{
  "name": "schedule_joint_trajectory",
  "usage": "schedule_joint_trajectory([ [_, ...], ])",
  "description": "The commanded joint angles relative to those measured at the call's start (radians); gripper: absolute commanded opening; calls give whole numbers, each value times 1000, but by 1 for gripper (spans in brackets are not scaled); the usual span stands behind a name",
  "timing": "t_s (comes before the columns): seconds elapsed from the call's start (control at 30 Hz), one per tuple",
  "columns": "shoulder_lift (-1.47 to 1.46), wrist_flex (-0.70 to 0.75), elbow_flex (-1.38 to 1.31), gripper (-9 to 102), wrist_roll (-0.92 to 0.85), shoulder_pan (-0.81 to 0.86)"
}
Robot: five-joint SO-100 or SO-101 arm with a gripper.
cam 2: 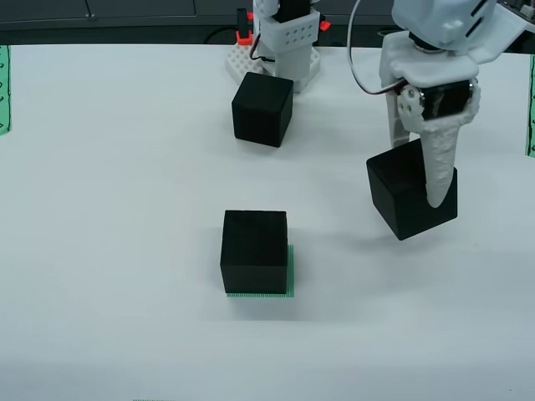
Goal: Stack 3 Blocks on the chosen place.
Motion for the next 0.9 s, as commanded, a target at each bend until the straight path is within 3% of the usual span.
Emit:
schedule_joint_trajectory([
  [0.0,137,8,14,23,3,55],
  [0.4,368,8,150,23,-43,241],
  [0.87,273,8,124,23,-84,402],
])
